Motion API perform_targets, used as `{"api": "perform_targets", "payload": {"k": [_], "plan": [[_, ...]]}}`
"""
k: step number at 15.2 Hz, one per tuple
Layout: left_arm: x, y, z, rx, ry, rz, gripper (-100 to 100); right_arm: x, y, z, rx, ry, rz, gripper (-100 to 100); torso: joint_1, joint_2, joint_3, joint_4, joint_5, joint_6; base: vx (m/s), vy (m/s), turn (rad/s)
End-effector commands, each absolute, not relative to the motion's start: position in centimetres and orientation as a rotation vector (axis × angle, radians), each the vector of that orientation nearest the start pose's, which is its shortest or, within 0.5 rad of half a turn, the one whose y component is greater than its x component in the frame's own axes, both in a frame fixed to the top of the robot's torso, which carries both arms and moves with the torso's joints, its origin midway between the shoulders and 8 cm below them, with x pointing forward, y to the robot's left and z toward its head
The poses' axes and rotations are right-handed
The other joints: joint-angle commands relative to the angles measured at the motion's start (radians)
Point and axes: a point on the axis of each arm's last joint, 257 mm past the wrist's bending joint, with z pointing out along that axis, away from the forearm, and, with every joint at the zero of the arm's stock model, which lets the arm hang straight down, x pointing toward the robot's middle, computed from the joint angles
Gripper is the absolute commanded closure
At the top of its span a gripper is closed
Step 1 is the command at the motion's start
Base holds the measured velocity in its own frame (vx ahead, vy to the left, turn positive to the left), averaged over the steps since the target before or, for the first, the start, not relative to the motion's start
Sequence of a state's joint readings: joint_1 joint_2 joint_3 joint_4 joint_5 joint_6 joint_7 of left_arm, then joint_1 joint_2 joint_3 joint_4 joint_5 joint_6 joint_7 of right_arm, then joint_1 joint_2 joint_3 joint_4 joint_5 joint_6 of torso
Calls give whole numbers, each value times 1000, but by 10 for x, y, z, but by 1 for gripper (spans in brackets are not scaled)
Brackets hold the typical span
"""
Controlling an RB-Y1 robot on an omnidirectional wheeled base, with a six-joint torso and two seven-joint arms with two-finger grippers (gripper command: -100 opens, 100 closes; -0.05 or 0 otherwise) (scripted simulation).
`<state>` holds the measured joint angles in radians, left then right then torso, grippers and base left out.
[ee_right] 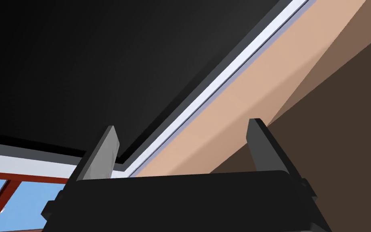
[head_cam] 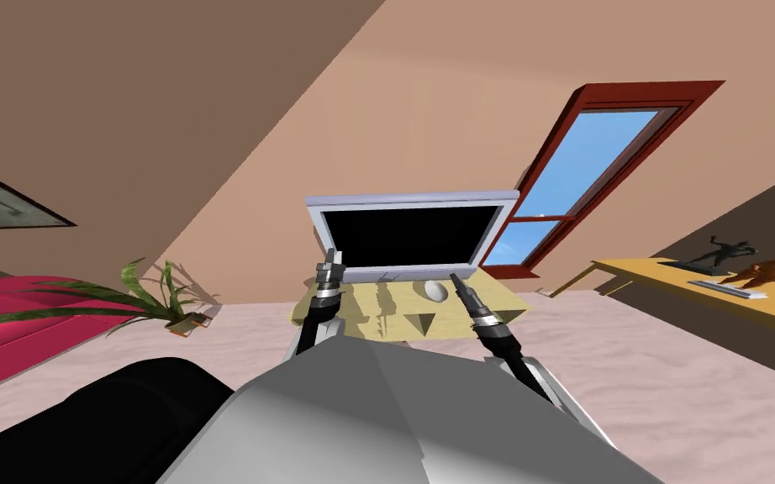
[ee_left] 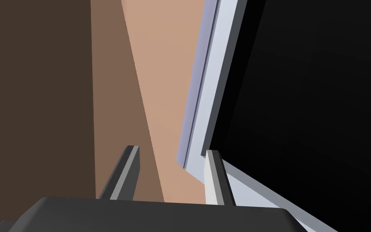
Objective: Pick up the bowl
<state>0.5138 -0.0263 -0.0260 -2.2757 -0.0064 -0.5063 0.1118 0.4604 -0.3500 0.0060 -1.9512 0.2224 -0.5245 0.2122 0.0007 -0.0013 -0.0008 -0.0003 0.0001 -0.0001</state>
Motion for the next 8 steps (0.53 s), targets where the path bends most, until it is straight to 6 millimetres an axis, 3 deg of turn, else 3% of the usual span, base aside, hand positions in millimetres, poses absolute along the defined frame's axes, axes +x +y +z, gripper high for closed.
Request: {"api": "perform_targets", "payload": {"k": [1, 5, 6, 8], "plan": [[344, 274, 19, -726, 568, -1420, 0, 393, -261, -146, 251, 1295, 852, -100, 0, 0, 0, 0, 0, 0, 8, 14, 152], [344, 274, 19, -726, 568, -1420, 0, 396, -266, -174, 225, 1371, 813, -100, 0, 0, 0, 0, 0, -1, 9, 15, 176], [344, 274, 19, -726, 568, -1420, 0, 398, -268, -190, 181, 1426, 781, -100, 0, 0, 0, 0, 0, 0, 4, 18, 186], [344, 274, 19, -726, 568, -1420, 0, 398, -272, -197, 191, 1440, 775, -100, 0, 0, 0, 0, 0, 0, 7, 12, 131]]}}
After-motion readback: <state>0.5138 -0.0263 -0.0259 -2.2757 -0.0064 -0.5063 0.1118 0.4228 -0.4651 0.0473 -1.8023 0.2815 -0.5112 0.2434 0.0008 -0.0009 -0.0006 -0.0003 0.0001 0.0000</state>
